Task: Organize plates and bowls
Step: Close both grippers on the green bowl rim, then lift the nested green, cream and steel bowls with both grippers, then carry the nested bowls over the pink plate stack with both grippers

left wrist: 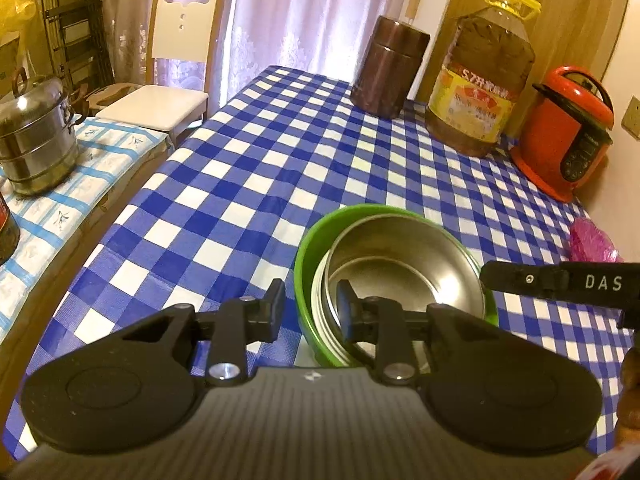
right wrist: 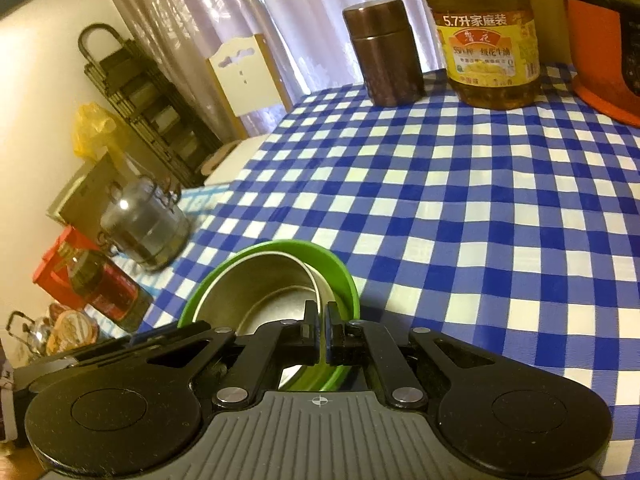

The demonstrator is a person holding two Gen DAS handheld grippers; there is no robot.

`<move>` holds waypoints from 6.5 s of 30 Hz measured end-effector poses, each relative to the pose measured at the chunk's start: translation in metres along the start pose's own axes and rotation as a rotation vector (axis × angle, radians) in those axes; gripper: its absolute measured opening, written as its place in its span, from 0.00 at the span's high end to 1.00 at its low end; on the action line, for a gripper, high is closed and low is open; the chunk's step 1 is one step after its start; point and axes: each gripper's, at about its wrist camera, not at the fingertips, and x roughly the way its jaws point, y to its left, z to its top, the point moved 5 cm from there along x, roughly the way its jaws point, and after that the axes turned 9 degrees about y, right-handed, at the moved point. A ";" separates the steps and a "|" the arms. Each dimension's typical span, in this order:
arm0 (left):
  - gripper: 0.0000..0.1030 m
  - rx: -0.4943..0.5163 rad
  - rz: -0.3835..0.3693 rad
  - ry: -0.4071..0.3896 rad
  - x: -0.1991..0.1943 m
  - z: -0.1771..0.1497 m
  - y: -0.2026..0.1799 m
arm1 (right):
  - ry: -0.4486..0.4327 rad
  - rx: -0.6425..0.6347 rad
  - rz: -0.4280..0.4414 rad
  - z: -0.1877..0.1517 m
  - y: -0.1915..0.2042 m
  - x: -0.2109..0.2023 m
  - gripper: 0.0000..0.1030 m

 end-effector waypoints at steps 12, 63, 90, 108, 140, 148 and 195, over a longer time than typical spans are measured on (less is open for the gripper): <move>0.74 0.006 0.009 -0.004 0.011 0.018 0.004 | -0.014 0.019 0.032 0.017 -0.004 0.018 0.97; 0.69 -0.165 -0.173 0.059 0.036 -0.003 0.026 | -0.027 0.218 0.100 -0.013 -0.034 0.026 0.36; 0.69 -0.168 -0.164 0.055 0.051 -0.003 0.018 | 0.007 0.283 0.145 -0.019 -0.047 0.056 0.67; 0.77 -0.181 -0.142 0.033 0.050 -0.006 0.014 | 0.003 0.218 0.109 -0.020 -0.029 0.058 0.66; 0.77 -0.155 -0.157 -0.006 -0.003 0.004 -0.032 | -0.058 0.288 0.106 -0.007 -0.036 -0.008 0.69; 0.77 -0.114 -0.197 -0.010 -0.027 0.004 -0.065 | -0.091 0.297 0.078 -0.007 -0.039 -0.053 0.69; 0.77 0.193 -0.405 0.175 -0.048 -0.051 -0.321 | -0.238 0.594 -0.108 -0.087 -0.208 -0.267 0.69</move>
